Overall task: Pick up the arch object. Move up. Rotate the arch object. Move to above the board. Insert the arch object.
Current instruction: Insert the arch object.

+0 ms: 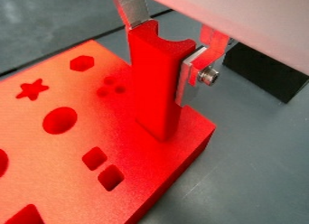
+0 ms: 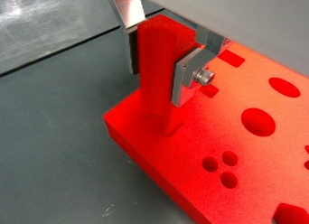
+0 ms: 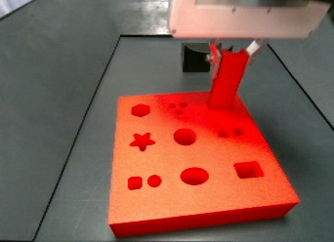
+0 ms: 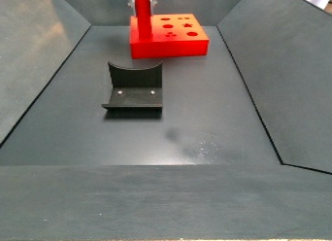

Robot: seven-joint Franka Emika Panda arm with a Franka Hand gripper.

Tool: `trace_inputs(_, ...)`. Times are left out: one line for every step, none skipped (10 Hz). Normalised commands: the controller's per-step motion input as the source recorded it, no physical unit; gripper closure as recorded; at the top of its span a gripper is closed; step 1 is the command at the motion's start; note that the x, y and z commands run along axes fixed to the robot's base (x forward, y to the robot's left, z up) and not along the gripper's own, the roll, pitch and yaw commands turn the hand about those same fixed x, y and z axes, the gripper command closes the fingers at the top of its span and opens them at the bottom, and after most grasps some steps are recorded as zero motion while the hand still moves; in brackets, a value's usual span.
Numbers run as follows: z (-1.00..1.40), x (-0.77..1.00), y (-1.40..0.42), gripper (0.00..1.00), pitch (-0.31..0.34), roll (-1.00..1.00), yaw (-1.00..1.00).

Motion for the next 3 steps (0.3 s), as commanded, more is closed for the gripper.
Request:
trace_inputs(-0.29, 0.00, -0.02, 1.00, -0.093, 0.13, 0.00)
trace_inputs(0.00, 0.00, 0.00, 1.00, -0.057, 0.00, 0.00)
trace_inputs(0.00, 0.00, 0.00, 1.00, 0.000, 0.00, 0.00)
